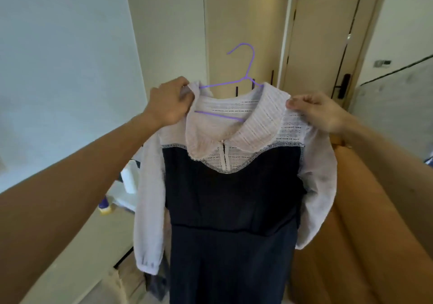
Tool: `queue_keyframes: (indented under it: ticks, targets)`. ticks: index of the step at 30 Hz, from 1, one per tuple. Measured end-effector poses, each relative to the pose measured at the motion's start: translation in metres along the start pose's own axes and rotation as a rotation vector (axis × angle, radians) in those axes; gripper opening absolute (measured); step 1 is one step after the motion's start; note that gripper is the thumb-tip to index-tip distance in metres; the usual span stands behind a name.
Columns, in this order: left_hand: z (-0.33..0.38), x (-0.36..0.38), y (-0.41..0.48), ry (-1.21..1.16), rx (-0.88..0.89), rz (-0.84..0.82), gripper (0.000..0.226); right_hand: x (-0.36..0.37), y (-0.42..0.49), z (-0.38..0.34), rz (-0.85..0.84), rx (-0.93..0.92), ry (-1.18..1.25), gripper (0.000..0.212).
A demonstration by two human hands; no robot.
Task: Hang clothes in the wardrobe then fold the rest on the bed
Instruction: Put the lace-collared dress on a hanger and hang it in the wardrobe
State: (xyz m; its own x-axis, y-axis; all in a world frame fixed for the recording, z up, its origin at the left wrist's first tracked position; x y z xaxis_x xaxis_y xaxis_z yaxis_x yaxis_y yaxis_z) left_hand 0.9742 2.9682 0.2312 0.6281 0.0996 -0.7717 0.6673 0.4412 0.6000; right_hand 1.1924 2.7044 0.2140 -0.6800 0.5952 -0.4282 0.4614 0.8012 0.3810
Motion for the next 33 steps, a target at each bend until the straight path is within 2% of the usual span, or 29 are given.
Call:
queue_keyframes:
  ticks: [3,7,10,14,17,20,23,26,29,33]
  targets:
    - [0.003,0.052,0.051,-0.014,0.010,-0.063,0.061,-0.019,0.036,0.024,0.031,0.030,0.018,0.052]
    - [0.004,0.123,0.123,-0.148,0.064,-0.097,0.050,-0.049,0.087,0.057,0.178,0.146,0.030,0.037]
    - [0.006,0.170,0.170,-0.213,0.059,-0.138,0.054,-0.069,0.124,0.073,0.282,0.258,0.064,0.031]
    - [0.010,0.234,0.222,-0.297,0.114,-0.263,0.070,-0.086,0.175,0.099,0.421,0.365,0.180,0.032]
    - [0.007,0.280,0.260,-0.303,0.135,-0.326,0.065,-0.089,0.218,0.122,0.504,0.395,0.230,0.023]
    - [-0.007,0.330,0.302,-0.336,0.144,-0.359,0.056,-0.091,0.264,0.152,0.591,0.412,0.264,0.033]
    - [-0.023,0.377,0.350,-0.384,0.135,-0.413,0.057,-0.105,0.315,0.185,0.667,0.443,0.264,0.042]
    - [-0.034,0.415,0.394,-0.449,0.126,-0.461,0.057,-0.120,0.358,0.210,0.758,0.430,0.244,0.026]
    - [-0.040,0.448,0.434,-0.524,0.109,-0.514,0.057,-0.138,0.404,0.233,0.844,0.416,0.224,0.028]
    - [-0.038,0.493,0.489,-0.566,0.104,-0.508,0.054,-0.178,0.470,0.277,0.917,0.396,0.204,0.043]
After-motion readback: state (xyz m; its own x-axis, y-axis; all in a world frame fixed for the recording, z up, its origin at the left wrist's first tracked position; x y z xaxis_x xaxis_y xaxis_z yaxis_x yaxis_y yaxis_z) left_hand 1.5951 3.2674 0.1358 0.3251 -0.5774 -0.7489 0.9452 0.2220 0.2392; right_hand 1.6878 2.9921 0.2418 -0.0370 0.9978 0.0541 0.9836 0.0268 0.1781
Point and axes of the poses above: each hand's wrist, its own y-axis towards the middle knuckle, its own x-axis out of the palm, z = x × y, the point moved 2 cm from there along y, towards the middle knuckle, and after that the axes turned 11 degrees about y, right-handed, at the moved point
